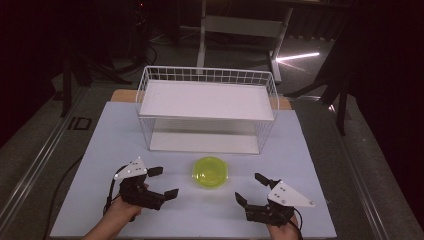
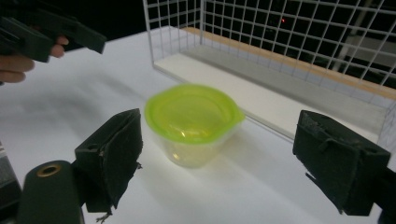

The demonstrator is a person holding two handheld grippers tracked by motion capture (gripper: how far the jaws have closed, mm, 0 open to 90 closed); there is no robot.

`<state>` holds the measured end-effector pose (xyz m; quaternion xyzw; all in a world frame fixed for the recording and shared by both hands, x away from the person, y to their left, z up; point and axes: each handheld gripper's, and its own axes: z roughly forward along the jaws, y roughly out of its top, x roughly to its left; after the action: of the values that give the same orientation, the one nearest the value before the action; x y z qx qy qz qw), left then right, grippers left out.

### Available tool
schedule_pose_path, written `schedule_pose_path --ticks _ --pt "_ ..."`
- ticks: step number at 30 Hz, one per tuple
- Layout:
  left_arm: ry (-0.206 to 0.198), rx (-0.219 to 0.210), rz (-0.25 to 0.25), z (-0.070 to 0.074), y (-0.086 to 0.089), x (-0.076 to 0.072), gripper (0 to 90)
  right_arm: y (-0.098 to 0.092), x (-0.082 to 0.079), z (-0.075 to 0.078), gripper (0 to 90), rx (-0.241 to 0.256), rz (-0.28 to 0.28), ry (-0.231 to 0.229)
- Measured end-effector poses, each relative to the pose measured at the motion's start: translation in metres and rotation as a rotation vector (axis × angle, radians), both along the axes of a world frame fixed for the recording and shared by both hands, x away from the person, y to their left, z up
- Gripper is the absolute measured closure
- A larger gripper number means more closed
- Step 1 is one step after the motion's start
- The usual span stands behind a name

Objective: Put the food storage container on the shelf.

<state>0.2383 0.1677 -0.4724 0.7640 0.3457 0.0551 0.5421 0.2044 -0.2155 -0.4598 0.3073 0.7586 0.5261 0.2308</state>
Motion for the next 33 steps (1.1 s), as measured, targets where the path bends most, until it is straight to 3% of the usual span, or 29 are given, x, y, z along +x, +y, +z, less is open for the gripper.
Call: schedule_pose_path --ticks 3,5,6,8,11,12,14,17,19,21,23,24,30,31,33 --pt "-0.012 0.025 0.005 0.008 -0.005 0.0 1.7 0.002 0.003 0.005 20.5 0.006 -0.018 0.01" --pt "-0.014 0.043 0.008 0.011 -0.007 0.003 1.6 0.004 0.005 0.007 19.5 -0.015 -0.047 -0.001" --pt "-0.014 0.037 0.012 0.013 -0.008 0.005 1.7 0.005 0.008 0.008 19.1 -0.031 -0.038 0.005" --pt "0.004 0.023 0.015 0.015 -0.01 0.01 1.7 0.006 0.016 0.011 19.2 -0.026 0.004 0.06" --pt "-0.006 -0.003 0.018 0.016 -0.012 0.014 1.7 0.006 0.02 0.013 19.6 0.0 0.003 0.053" --pt "-0.028 -0.017 0.029 0.017 -0.013 0.017 1.7 0.008 0.022 0.014 19.5 -0.001 -0.004 0.059" --pt "-0.032 -0.028 0.003 0.018 -0.015 0.022 1.7 0.01 0.03 0.016 19.4 0.011 0.005 0.147" --pt "-0.026 0.03 -0.016 0.02 -0.02 0.029 1.8 0.011 0.036 0.015 19.3 -0.003 -0.027 0.142" --pt "-0.017 0.011 -0.022 0.02 -0.023 0.033 1.8 0.016 0.043 0.013 21.8 -0.049 -0.058 0.18" --pt "-0.019 0.027 0.008 0.019 -0.025 0.036 1.8 0.018 0.045 0.01 21.8 -0.05 -0.067 0.187" --pt "0.027 0.017 0.016 0.019 -0.028 0.039 1.8 0.019 0.046 0.009 21.7 -0.057 -0.069 0.191" --pt "0.051 0.01 0.017 0.019 -0.029 0.041 1.8 0.022 0.05 0.007 18.1 -0.048 -0.051 0.218" --pt "0.128 0.06 0.04 0.011 -0.041 0.053 2.0 0.027 0.063 -0.001 13.2 -0.044 -0.085 0.273" --pt "0.139 0.055 0.04 0.008 -0.042 0.056 5.7 0.028 0.069 -0.005 13.3 -0.007 -0.094 0.321" --pt "0.155 0.059 0.064 0.004 -0.044 0.061 7.3 0.029 0.071 -0.007 13.2 0.005 -0.095 0.343"
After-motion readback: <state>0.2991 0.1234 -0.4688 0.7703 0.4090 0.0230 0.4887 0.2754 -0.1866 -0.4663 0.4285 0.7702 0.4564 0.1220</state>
